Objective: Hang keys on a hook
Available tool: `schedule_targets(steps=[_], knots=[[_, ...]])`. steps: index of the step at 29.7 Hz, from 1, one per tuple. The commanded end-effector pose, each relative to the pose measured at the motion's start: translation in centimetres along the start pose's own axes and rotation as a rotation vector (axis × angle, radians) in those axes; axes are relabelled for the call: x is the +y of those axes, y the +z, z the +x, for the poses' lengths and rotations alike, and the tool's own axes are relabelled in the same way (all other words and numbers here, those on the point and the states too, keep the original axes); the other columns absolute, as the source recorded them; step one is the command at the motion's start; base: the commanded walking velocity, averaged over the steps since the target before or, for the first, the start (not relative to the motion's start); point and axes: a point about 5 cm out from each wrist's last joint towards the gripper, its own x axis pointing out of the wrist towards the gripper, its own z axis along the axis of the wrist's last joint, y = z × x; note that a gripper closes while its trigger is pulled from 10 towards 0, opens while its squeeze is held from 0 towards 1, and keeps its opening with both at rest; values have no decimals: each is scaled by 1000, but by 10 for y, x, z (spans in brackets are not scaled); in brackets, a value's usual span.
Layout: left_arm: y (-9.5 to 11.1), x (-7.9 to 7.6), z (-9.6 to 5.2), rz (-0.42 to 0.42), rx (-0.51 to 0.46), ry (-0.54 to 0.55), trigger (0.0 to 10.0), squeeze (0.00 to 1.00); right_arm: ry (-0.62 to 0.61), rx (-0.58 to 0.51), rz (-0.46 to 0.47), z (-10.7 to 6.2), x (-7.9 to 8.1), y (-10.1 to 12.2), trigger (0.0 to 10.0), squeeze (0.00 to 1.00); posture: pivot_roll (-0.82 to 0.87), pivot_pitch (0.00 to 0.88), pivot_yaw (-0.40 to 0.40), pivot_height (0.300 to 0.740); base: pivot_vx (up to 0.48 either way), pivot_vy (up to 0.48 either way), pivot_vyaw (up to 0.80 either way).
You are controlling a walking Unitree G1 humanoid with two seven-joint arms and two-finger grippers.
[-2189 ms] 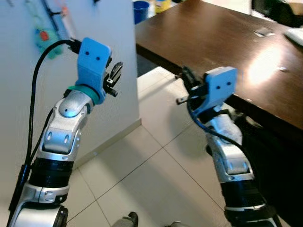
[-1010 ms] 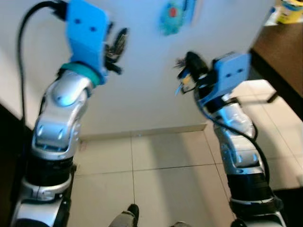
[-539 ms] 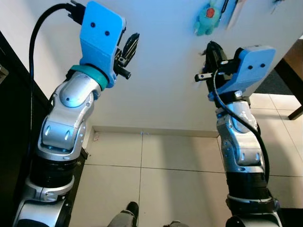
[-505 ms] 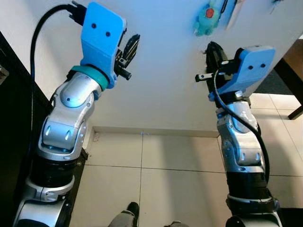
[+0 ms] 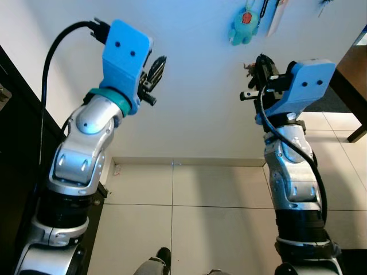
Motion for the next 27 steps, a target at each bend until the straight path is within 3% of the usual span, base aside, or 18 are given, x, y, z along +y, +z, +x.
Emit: schedule_targets(steps=[1,6,16,27], knots=[[-4,0,-2,4,14,11,10000,0,-11,16,2,-5,0,-4,10000,0,2,46,125,740,0,0,0],[-13,7,-10,-47,51,48,10000,0,14,19,-13,-9,2,-3,10000,0,-9,55,114,740,0,0,0],[-20,26,-14,-17,72,112,10000,0,61,5,-26,-6,5,1,10000,0,-13,51,99,740,0,0,0],[-21,24,-16,-19,73,116,10000,0,84,12,-24,-6,9,-1,10000,0,-4,44,94,740,0,0,0]])
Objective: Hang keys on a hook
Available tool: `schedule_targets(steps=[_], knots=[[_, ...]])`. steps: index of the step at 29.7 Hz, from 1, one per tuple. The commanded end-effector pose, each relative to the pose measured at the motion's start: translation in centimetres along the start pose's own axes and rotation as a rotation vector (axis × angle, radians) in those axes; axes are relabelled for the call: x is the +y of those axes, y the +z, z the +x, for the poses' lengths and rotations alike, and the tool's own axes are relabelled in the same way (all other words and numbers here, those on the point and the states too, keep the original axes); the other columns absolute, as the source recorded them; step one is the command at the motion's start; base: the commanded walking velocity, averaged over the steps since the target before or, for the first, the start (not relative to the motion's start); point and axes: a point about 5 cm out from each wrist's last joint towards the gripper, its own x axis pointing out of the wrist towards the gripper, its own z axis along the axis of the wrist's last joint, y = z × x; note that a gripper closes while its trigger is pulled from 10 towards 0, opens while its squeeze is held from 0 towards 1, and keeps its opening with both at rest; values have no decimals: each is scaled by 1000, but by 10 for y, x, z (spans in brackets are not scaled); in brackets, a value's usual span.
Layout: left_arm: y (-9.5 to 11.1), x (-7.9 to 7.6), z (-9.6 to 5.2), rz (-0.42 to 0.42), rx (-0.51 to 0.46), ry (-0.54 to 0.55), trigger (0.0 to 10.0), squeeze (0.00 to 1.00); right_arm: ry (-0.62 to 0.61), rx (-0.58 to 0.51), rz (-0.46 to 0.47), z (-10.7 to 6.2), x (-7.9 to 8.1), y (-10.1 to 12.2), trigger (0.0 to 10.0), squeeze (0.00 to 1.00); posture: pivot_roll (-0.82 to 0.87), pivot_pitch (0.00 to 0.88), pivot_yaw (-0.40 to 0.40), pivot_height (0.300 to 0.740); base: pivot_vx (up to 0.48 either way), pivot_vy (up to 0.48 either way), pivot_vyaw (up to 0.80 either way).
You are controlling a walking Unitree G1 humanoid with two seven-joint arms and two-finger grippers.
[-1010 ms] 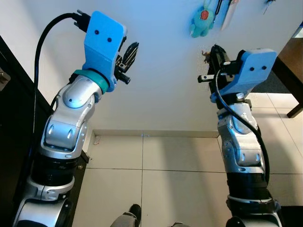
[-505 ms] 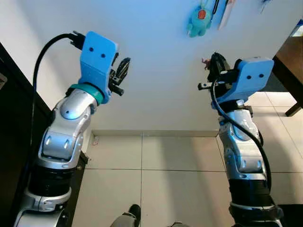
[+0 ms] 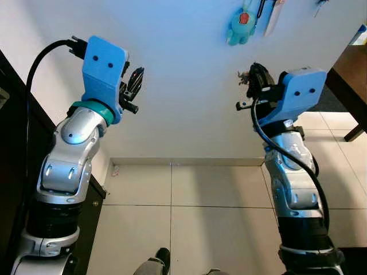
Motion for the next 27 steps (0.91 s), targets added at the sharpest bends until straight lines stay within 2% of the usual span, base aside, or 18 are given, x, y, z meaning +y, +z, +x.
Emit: schedule_targets(steps=[1,8,16,19,21,23,27], knots=[[-5,1,-2,11,19,9,10000,0,17,-3,9,1,5,1,10000,0,-3,45,95,740,0,0,0],[-6,1,-2,11,20,6,10000,0,30,0,12,0,8,1,10000,0,-9,41,98,740,0,0,0],[-8,-3,1,12,25,-5,10000,0,18,9,8,1,5,-3,10000,0,-7,39,102,740,0,0,0],[-1,-4,2,16,3,-15,10000,0,16,-11,11,3,4,4,10000,0,4,54,99,740,0,0,0],[-3,-5,0,20,9,-18,10000,0,13,-11,19,2,4,4,10000,0,0,47,102,740,0,0,0],[-7,-7,-2,40,29,-23,10000,0,-15,5,74,1,2,2,10000,0,-6,41,100,740,0,0,0],[-3,-9,2,44,16,-36,10000,0,-24,-14,82,6,0,9,10000,0,-4,48,104,740,0,0,0]])
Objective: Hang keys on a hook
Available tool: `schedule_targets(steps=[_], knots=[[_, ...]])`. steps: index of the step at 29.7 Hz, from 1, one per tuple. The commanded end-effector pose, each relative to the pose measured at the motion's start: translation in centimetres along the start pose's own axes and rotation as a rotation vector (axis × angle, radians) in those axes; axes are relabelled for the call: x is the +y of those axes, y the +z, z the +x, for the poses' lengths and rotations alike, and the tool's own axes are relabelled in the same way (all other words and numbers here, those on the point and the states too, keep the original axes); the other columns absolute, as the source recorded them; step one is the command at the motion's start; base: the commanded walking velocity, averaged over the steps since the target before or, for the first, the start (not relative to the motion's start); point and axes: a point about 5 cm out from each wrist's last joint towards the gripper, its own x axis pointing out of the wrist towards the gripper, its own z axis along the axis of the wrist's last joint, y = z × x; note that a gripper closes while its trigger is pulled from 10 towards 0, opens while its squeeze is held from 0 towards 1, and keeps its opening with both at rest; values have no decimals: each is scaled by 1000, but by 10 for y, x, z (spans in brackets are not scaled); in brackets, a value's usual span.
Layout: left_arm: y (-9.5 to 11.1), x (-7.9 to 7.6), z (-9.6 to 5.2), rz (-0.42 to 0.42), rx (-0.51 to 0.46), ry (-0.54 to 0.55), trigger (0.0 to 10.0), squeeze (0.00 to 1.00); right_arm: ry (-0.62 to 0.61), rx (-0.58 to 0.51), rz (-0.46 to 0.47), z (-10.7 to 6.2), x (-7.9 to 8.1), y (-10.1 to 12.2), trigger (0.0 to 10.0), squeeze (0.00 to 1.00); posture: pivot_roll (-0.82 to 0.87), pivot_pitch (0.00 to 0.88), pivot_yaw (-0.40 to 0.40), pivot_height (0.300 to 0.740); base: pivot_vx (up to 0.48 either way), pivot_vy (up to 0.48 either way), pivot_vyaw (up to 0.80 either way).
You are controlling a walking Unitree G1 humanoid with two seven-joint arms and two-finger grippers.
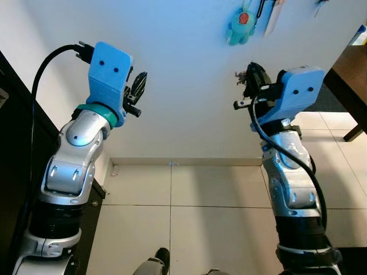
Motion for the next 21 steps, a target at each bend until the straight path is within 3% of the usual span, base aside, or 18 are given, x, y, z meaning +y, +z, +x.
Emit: schedule_targets(steps=[1,21], knots=[[4,-3,0,10,-13,-20,10000,0,-7,-35,6,4,-2,10,10000,0,0,47,106,740,0,0,0],[5,-1,0,-16,-14,-7,10000,0,23,-9,-5,-2,3,4,10000,0,25,61,101,740,0,0,0]])
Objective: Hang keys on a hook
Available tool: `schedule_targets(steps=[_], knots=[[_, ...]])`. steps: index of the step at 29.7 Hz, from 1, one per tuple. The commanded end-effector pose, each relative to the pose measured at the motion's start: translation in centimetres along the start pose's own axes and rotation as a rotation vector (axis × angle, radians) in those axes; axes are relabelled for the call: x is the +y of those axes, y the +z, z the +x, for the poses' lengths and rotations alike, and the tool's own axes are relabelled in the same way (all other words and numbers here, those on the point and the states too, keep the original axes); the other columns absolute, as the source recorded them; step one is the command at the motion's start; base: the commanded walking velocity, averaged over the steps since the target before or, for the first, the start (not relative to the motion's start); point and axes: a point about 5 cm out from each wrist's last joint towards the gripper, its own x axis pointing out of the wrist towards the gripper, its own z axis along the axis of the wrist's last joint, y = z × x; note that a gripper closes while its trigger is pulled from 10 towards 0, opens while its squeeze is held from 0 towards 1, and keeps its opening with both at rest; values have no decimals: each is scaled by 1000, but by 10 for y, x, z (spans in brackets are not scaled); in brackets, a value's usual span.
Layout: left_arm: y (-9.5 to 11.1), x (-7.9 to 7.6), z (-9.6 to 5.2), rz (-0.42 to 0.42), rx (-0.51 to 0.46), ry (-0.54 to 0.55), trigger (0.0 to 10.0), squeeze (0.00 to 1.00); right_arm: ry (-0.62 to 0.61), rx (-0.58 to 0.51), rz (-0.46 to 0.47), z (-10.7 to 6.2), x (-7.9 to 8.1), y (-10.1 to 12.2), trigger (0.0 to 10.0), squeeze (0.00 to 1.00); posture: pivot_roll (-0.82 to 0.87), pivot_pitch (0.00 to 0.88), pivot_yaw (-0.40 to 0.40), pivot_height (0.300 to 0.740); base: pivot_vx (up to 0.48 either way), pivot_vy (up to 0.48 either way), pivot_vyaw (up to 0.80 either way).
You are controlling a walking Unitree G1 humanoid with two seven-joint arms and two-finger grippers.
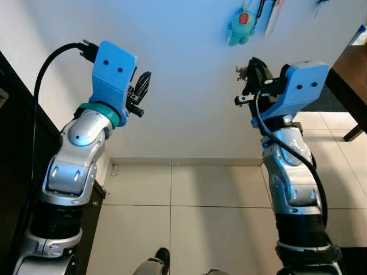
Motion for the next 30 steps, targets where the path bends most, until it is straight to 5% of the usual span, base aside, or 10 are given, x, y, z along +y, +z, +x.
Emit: schedule_targets(steps=[1,24,28,30], knots=[[0,1,0,-3,9,10,10000,0,12,12,12,-4,1,-1,10000,0,25,61,101,740,0,0,0],[3,-2,1,-28,-12,13,10000,0,14,26,4,-3,0,-3,10000,0,-15,64,88,740,0,0,0],[1,3,-5,-79,-80,97,10000,0,7,155,44,-25,-9,-26,10000,0,-59,50,111,740,0,0,0],[-8,6,-12,-87,-78,117,10000,0,123,184,18,-42,-9,-28,10000,0,-71,38,121,740,0,0,0]])
